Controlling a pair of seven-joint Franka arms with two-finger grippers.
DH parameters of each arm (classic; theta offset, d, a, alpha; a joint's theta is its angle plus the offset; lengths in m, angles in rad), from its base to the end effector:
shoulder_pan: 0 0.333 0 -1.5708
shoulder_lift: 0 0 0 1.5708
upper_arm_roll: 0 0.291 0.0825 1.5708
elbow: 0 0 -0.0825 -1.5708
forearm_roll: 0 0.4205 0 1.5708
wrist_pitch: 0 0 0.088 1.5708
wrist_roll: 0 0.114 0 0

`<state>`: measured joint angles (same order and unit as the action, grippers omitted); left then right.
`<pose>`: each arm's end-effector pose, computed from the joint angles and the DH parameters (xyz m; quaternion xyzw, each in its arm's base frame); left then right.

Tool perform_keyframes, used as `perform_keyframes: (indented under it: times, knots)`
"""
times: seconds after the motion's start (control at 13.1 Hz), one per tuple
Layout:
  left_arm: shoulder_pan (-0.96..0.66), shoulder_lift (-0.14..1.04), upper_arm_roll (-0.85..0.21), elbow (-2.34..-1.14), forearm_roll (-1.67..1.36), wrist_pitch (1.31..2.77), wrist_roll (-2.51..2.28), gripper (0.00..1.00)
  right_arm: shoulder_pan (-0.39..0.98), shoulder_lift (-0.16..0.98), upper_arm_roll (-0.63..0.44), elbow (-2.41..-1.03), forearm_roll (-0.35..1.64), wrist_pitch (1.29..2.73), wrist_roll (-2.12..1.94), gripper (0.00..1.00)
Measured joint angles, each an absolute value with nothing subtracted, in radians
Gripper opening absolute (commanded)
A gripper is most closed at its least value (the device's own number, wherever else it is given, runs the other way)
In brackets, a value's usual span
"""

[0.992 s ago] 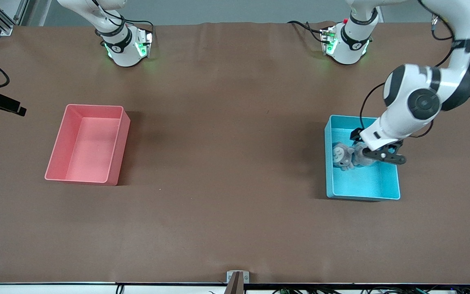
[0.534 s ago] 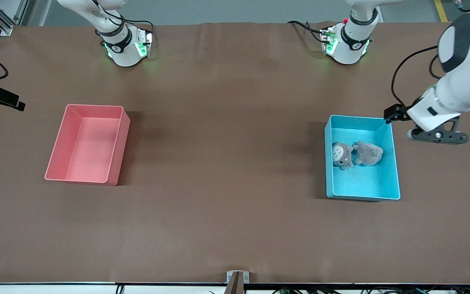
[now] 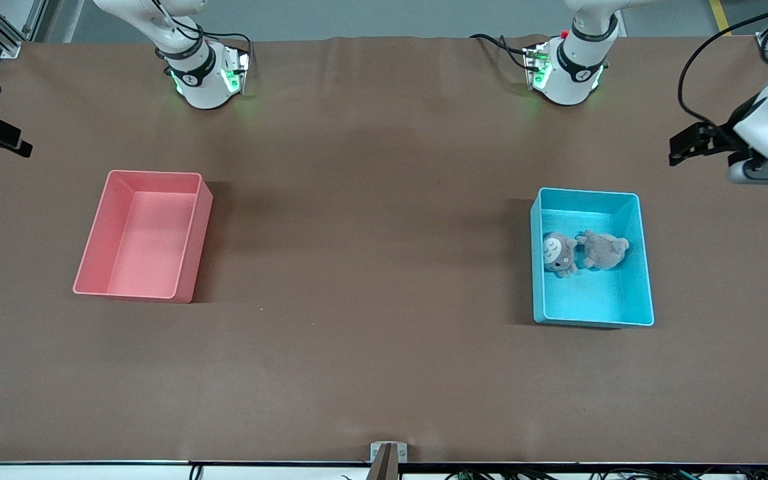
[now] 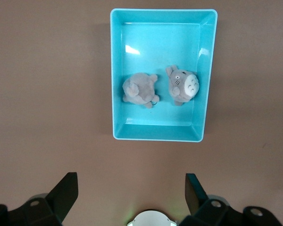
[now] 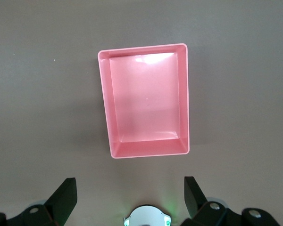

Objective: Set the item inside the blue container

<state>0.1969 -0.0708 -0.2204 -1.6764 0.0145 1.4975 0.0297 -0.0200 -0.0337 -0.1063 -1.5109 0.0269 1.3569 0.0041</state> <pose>0.5602 -0.0148 0.5732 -0.9980 0.0257 0.0549 0.0148 0.5532 -0.0677 0.6243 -0.9961 0.0628 0.0592 0.0187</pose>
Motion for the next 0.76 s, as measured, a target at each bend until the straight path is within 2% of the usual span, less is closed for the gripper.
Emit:
perform_keyframes:
  times: [0.38, 0.76]
  knots:
    - [0.259, -0.067, -0.219, -1.604, -0.023, 1.489, 0.031, 1.0, -0.02, -0.057, -0.105, -1.511, 0.027, 1.337, 0.001, 1.0]
    - [0.259, -0.065, -0.228, -1.595, -0.023, 1.493, 0.031, 1.0, -0.018, -0.101, -0.093, -1.506, 0.028, 1.301, -0.003, 1.0]
